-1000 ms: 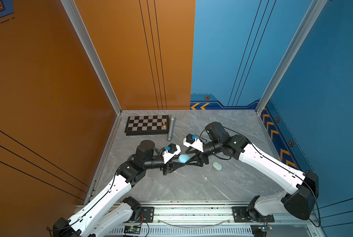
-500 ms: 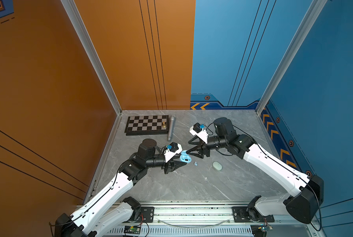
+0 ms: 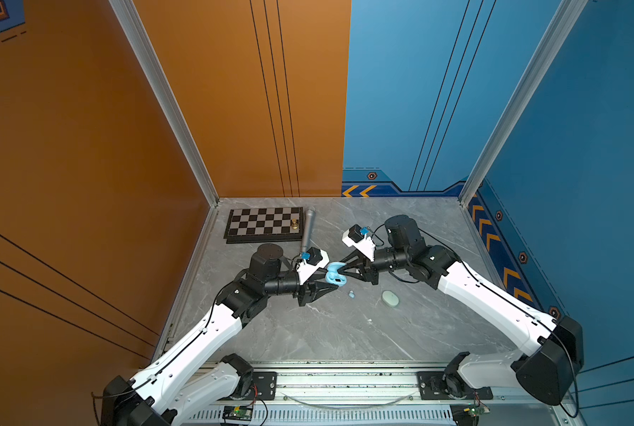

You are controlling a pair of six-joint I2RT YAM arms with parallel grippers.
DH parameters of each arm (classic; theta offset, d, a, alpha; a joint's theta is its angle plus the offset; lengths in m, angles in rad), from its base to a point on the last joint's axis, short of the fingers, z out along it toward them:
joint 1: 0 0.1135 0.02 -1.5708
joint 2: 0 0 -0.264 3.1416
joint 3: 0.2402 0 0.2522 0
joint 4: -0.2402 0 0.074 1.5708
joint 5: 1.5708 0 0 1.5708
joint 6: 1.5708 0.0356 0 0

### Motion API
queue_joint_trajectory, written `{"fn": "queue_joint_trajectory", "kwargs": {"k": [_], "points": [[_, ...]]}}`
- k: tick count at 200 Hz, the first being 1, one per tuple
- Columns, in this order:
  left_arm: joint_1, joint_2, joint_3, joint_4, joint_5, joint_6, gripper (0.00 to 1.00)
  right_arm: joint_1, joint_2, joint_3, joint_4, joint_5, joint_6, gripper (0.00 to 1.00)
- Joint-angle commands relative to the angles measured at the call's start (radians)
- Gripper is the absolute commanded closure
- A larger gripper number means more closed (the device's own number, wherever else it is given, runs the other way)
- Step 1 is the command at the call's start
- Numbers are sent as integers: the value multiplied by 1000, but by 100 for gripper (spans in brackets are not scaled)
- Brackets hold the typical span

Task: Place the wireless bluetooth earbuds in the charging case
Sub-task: 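Pull the grippers apart to swing the case lid open, then hold the open blue case with left while right releases and moves away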

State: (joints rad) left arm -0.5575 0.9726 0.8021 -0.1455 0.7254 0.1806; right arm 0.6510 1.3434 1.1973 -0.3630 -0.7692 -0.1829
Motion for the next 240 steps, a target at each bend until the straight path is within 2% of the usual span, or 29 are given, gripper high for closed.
{"fn": "queue_joint_trajectory", "kwargs": {"k": [1,38,50,62,93,113,147,175,219,240], "points": [[-9,0,35,17,5,-25,100,-8,-29,-12,16,17,-17,81],[-8,12,39,41,-13,-69,100,-15,-51,-16,15,31,-27,97],[-8,11,39,49,-33,-89,79,-16,-57,-14,17,41,-30,99],[-8,6,33,54,-46,-97,65,-16,-62,-14,18,55,-34,100],[-6,-9,47,5,-56,-91,47,-16,-81,-22,38,119,-51,100],[6,-22,79,-62,-68,-63,42,-16,-91,-28,42,179,-88,100],[40,-13,149,-145,-108,6,38,-12,-90,-33,68,250,-139,100],[51,62,247,-178,-127,78,39,9,-82,-32,76,306,-186,100],[31,190,359,-224,-166,201,45,18,-72,-27,114,306,-172,100],[26,225,385,-224,-165,223,53,19,-71,-27,117,298,-167,100]]}}
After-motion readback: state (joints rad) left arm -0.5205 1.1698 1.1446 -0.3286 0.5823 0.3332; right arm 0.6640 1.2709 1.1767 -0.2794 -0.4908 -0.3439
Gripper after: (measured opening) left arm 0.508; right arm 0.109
